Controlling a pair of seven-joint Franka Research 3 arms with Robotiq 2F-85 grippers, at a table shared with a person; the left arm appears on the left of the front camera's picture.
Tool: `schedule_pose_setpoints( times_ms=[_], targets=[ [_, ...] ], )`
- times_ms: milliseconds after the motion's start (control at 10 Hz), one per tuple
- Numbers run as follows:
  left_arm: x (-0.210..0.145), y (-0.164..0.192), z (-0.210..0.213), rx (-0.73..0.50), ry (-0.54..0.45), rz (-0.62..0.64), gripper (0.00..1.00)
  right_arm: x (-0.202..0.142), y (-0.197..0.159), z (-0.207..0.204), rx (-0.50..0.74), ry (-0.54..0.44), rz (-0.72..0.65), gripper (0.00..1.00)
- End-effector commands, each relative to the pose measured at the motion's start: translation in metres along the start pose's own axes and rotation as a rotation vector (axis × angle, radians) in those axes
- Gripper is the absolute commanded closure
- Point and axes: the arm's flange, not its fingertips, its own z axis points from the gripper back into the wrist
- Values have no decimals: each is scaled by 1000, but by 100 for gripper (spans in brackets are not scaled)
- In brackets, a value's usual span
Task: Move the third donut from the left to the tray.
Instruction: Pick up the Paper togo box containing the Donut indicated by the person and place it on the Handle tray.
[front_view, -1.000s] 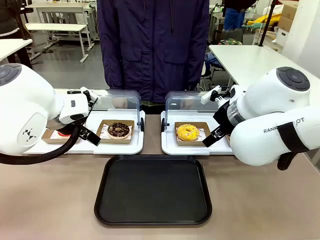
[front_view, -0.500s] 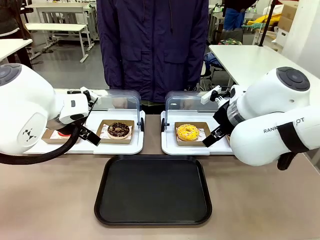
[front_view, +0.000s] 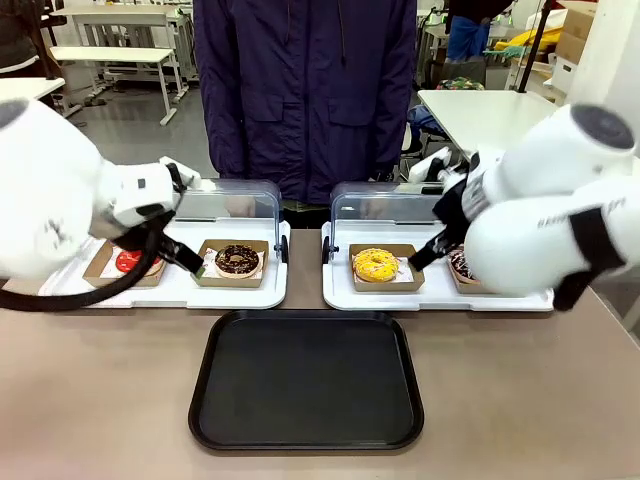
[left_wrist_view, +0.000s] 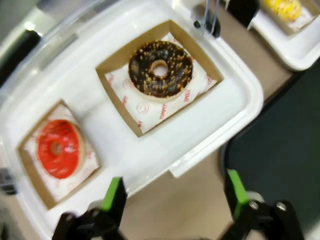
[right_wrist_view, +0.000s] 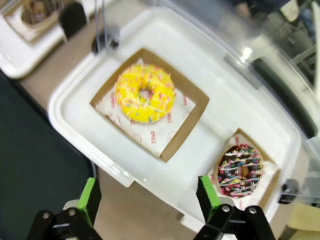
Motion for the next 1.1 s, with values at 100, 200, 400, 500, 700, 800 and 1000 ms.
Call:
schedule_pose_setpoints(
  times_ms=[100,200,400,500,700,800,1000],
  targets=[
    [22,87,66,-201,42,-66,0,1,-85,76,172,-82,-24,0],
    [18,109,85,-280,45,-153,0,-7,-105,93,213,-110,1,0],
    [2,155,101,-422,-20,-233,0,-32,-157,121,301,-188,39,0],
    [-12,185,107,-490,-97,-254,0,-52,-187,133,340,-254,46,0],
    [-50,229,119,-546,-215,-270,0,-95,-224,146,387,-332,59,0],
    [-70,252,119,-543,-267,-257,0,-116,-236,150,402,-372,67,0],
    [-104,289,113,-548,-372,-239,0,-149,-254,157,406,-453,74,0]
  ],
)
